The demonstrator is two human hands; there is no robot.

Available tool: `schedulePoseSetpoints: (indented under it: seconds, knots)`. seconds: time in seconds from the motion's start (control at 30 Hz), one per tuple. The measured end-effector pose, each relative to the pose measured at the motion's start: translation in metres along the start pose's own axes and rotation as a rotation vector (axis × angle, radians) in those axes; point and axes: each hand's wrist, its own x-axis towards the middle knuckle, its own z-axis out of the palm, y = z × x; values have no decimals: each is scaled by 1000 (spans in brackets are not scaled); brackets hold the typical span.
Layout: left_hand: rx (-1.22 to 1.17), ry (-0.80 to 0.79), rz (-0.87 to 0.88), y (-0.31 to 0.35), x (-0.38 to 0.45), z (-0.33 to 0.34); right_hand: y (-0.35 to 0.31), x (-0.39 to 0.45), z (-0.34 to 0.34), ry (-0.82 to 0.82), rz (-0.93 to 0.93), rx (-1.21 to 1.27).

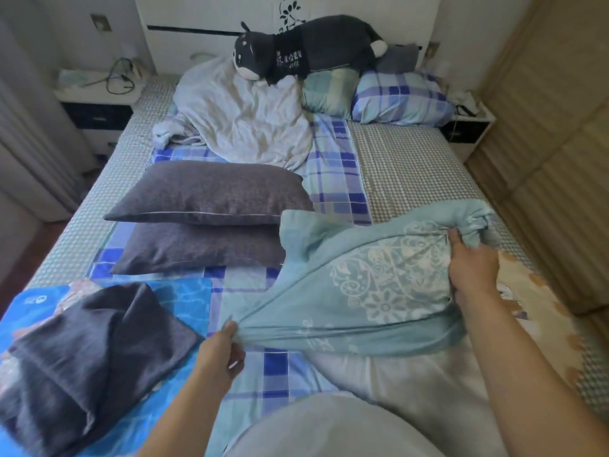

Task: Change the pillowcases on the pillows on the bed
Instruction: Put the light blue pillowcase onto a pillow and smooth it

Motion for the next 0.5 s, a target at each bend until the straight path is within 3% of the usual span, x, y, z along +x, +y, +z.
schedulePoseSetpoints:
  seconds: [0.13, 0.23, 0.3, 0.37, 0.5]
  knots:
    - [-495, -409, -23, 1, -15, 19, -9, -9, 14, -135, -28, 94]
    - [-655, -379, -127, 6, -6, 22, -13, -9, 8, -200, -36, 129]
    - [-607, -348, -225, 1, -4, 32, -20, -7, 0, -213, -75, 140]
    - [-476, -419, -257, -3, -13, 48, -32, -2, -8, -183, -102, 177]
    - [-323, -587, -81, 3, -33, 75, -47, 9, -26, -151, -84, 223]
